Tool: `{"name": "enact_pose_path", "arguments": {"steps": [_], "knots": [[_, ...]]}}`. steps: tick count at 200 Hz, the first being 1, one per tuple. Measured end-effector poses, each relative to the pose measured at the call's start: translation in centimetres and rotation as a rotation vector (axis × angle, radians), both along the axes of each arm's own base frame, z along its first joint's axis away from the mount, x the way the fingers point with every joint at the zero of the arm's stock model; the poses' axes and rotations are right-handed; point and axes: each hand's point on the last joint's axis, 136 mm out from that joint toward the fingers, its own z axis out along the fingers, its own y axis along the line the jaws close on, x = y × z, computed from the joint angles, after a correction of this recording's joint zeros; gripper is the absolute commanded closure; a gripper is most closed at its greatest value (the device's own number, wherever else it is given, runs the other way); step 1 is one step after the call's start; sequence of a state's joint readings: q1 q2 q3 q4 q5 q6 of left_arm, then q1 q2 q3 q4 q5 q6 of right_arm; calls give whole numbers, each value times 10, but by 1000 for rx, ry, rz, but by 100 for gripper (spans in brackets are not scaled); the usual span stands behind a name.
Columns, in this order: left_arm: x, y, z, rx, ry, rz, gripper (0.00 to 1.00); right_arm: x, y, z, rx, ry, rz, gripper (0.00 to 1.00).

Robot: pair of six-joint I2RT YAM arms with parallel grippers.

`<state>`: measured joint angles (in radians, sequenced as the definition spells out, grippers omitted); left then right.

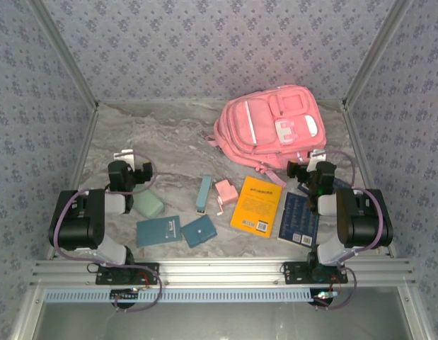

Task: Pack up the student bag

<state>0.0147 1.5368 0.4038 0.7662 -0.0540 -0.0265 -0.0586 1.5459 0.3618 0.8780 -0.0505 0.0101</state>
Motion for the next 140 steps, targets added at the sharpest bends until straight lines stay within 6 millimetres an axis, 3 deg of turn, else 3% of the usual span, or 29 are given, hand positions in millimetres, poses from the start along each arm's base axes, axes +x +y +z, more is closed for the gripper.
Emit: {"name": "enact_pose_path", "arguments": {"steps": [18,33,66,88,108,129,140], "knots": [[1,-1,8,0,27,-1,2,-3,2,2,-1,15,3,0],[3,-3,39,10,-23,4,2,-8,4,20,-12,1,-5,0],[-4,-39,137,-4,-217,-26,2,-13,21,120,-23,-218,-26,0],[-15,-84,213,-50,-301,-124,2,-20,57,190,48,-328,14,0],[-37,-116,274,-156,-343,-198,2,-33,104,246,86,-371,92,0],[-60,-137,306,-270,-295,-242,2,-51,153,286,93,-353,198,0],[-66,-142,311,-318,-234,-238,2,-55,158,303,116,-320,215,0]]}}
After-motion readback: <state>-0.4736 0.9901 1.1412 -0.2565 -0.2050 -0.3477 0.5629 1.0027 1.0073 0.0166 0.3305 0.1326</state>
